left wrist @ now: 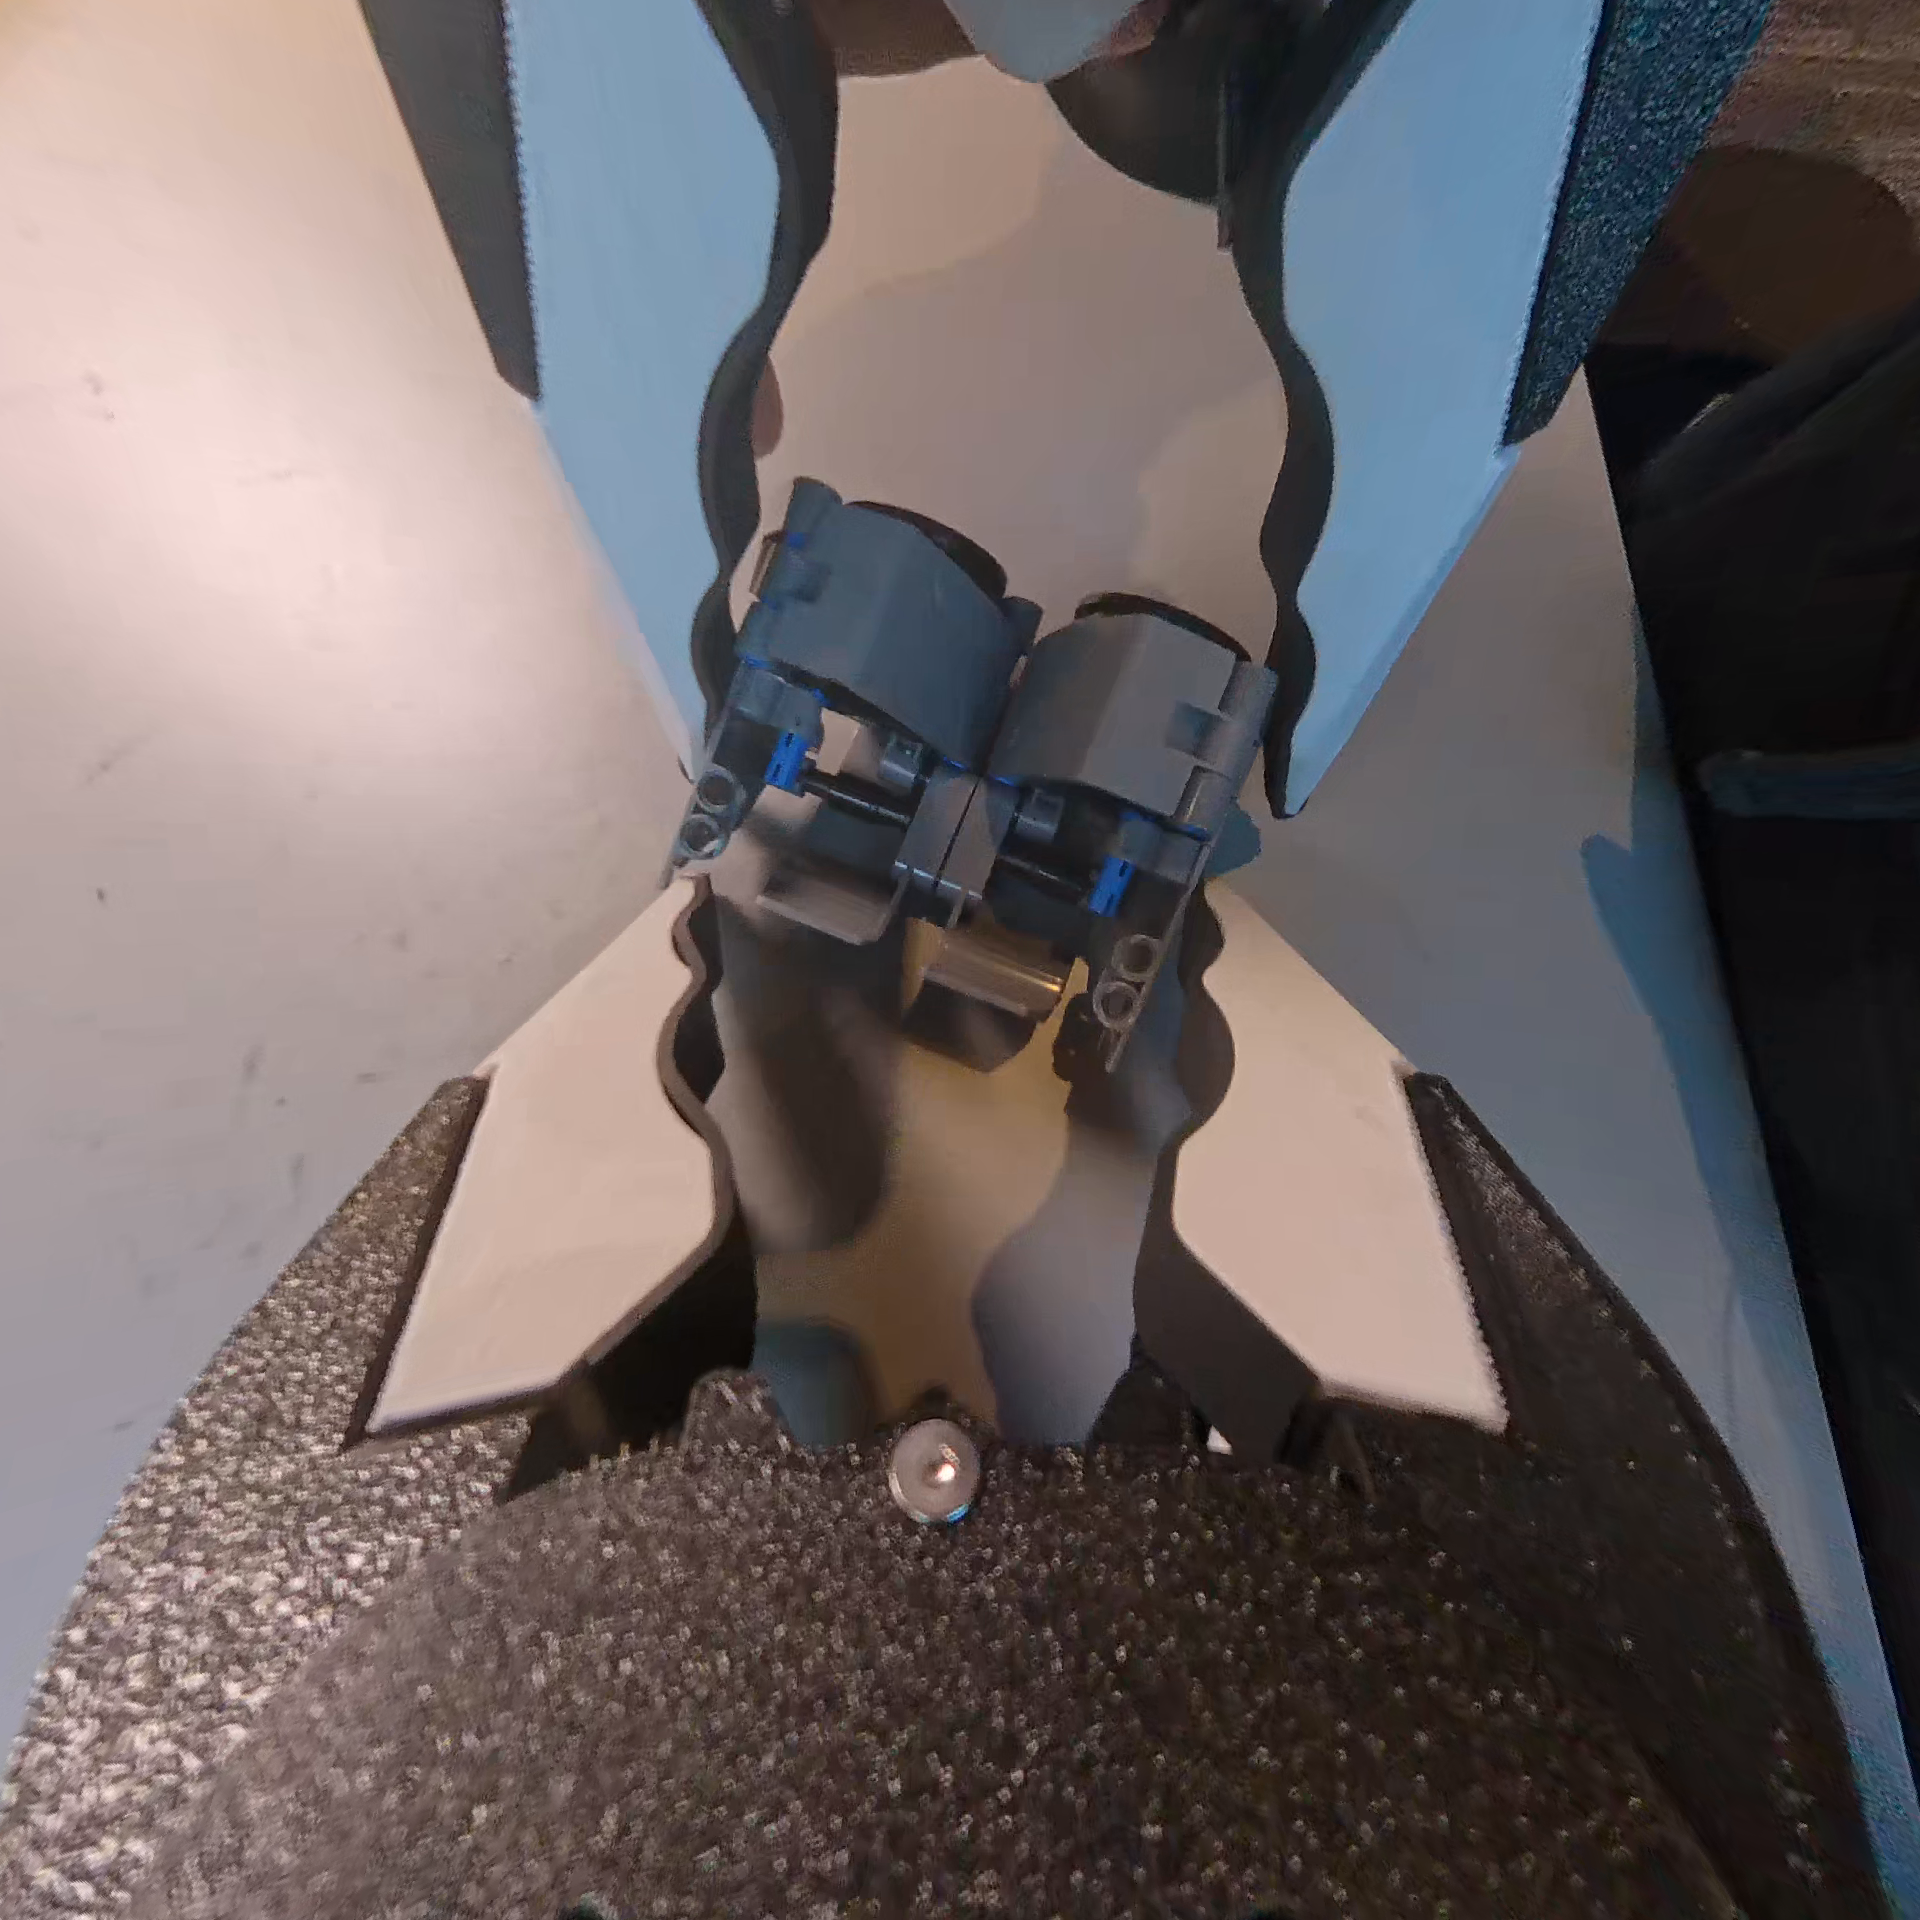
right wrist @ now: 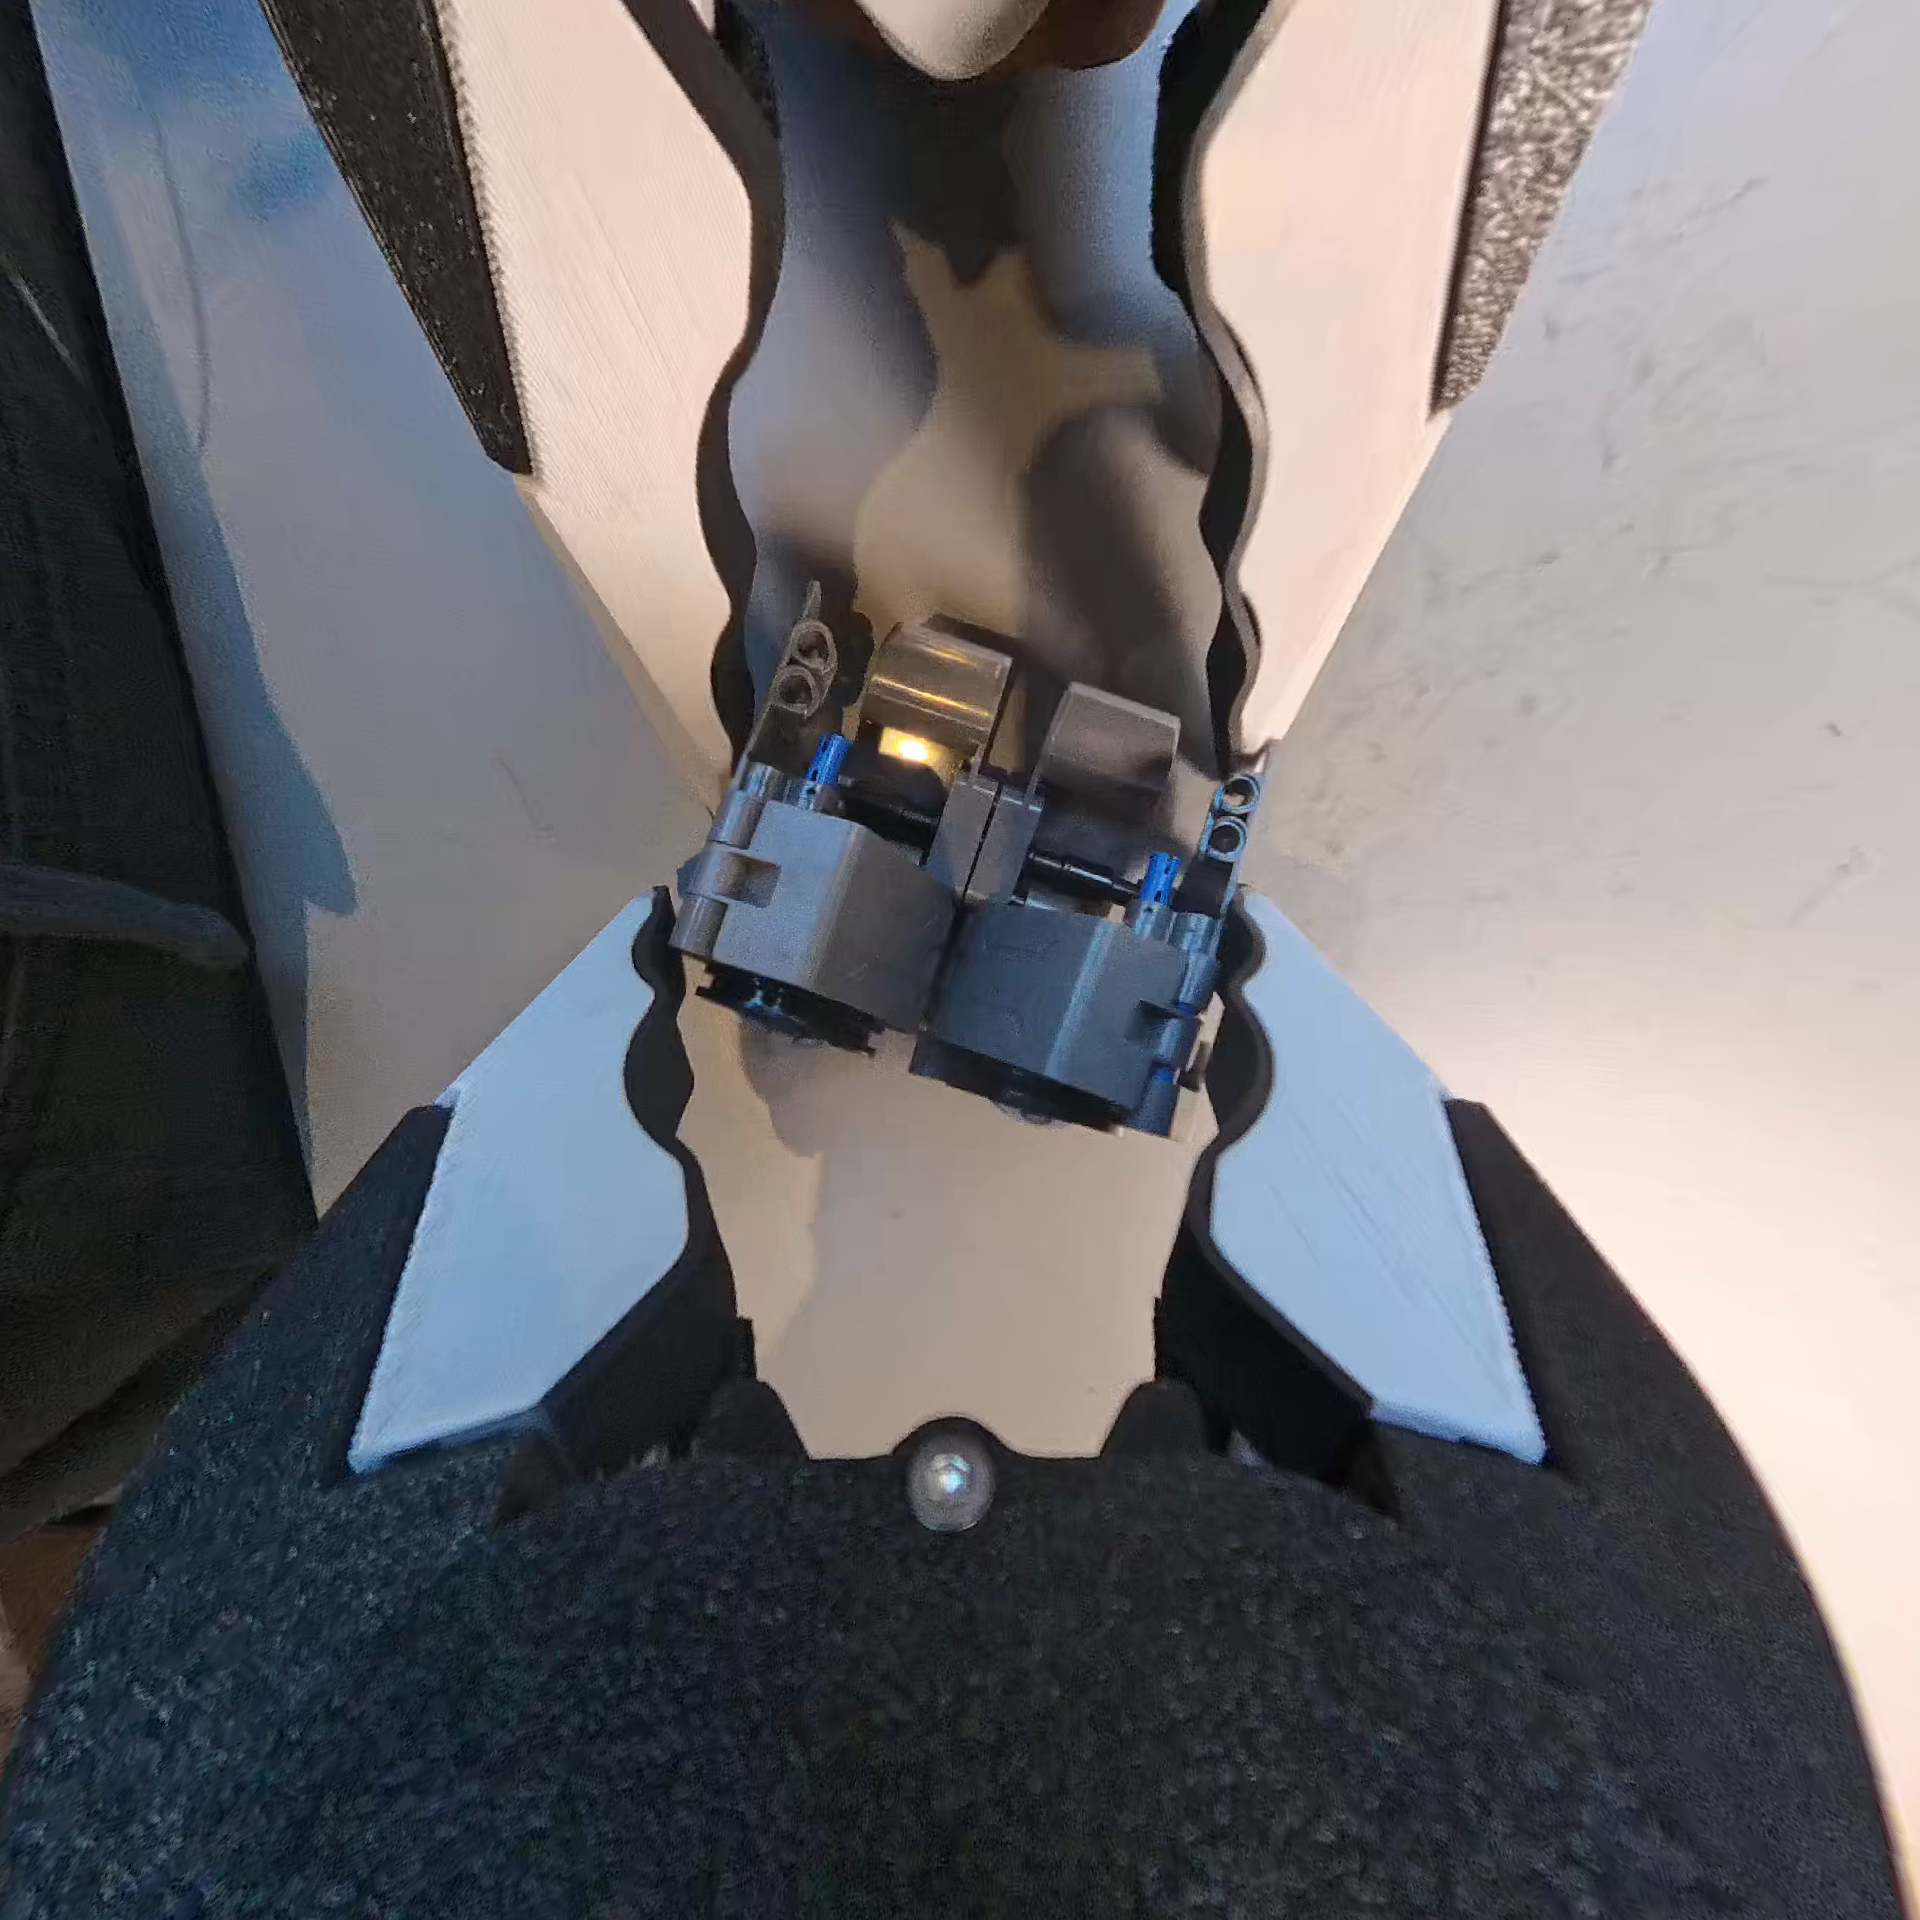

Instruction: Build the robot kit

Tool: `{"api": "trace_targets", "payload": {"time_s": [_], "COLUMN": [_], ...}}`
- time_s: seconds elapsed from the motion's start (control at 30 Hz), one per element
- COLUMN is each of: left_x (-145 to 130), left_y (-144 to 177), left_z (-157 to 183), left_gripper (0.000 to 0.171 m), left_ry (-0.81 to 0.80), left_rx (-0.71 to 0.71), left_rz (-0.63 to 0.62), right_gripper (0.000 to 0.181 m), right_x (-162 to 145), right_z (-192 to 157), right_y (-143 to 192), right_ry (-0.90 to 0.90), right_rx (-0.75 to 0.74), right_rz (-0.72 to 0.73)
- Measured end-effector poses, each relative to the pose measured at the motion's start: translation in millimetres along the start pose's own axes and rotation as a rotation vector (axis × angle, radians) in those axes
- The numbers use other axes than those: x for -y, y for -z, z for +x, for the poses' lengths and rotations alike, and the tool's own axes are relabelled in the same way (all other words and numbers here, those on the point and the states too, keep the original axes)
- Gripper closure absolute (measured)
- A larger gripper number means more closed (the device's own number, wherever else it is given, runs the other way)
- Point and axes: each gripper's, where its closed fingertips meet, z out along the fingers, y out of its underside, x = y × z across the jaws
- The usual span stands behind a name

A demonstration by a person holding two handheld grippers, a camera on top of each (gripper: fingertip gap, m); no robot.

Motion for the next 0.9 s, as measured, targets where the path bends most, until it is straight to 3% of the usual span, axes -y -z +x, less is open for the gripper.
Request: {"api": "trace_targets", "payload": {"time_s": [0.17, 0.27, 0.47, 0.6, 0.77, 0.83, 0.9], "left_x": [2, 2, 22, 64, 79, 73, 64], "left_y": [2, 10, 34, 55, 63, 61, 60], "left_z": [-5, -12, -2, -3, -38, -48, -57], "left_gripper": [0.089, 0.097, 0.117, 0.112, 0.135, 0.14, 0.147], "left_ry": [-0.017, 0.095, 0.536, 0.76, 0.842, 0.807, 0.775], "left_rx": [0.045, 0.02, -0.295, -0.516, -0.386, -0.282, -0.176], "left_rz": [0.016, 0.052, 0.251, 0.524, 0.697, 0.675, 0.638], "right_gripper": [0.084, 0.084, 0.084, 0.084, 0.084, 0.084, 0.084], "right_x": [3, 4, 8, 27, 50, 52, 52], "right_z": [2, 12, 34, 40, 49, 56, 59], "right_y": [3, 8, 34, 62, 79, 74, 68], "right_ry": [-0.092, -0.171, -0.183, -0.039, 0.178, 0.173, 0.092], "right_rx": [0.001, -0.059, -0.34, -0.614, -0.931, -0.927, -0.818], "right_rz": [0.138, 0.271, 0.522, 0.652, 0.65, 0.644, 0.681]}}
